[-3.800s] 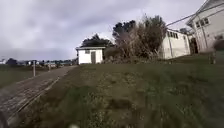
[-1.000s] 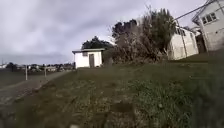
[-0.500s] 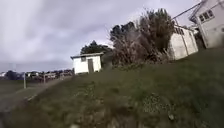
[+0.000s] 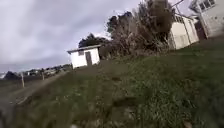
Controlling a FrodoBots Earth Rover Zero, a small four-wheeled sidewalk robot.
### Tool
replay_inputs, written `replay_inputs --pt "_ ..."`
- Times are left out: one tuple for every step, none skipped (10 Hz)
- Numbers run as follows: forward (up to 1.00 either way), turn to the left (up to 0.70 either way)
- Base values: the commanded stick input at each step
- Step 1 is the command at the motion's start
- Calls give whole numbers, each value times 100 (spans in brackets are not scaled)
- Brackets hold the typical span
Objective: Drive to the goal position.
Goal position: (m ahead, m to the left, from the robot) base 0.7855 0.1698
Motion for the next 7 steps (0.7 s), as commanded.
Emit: replay_inputs --pt "70 10" --pt "70 5" --pt "70 2" --pt "70 1" --pt "70 0" --pt "70 0" --pt "70 0"
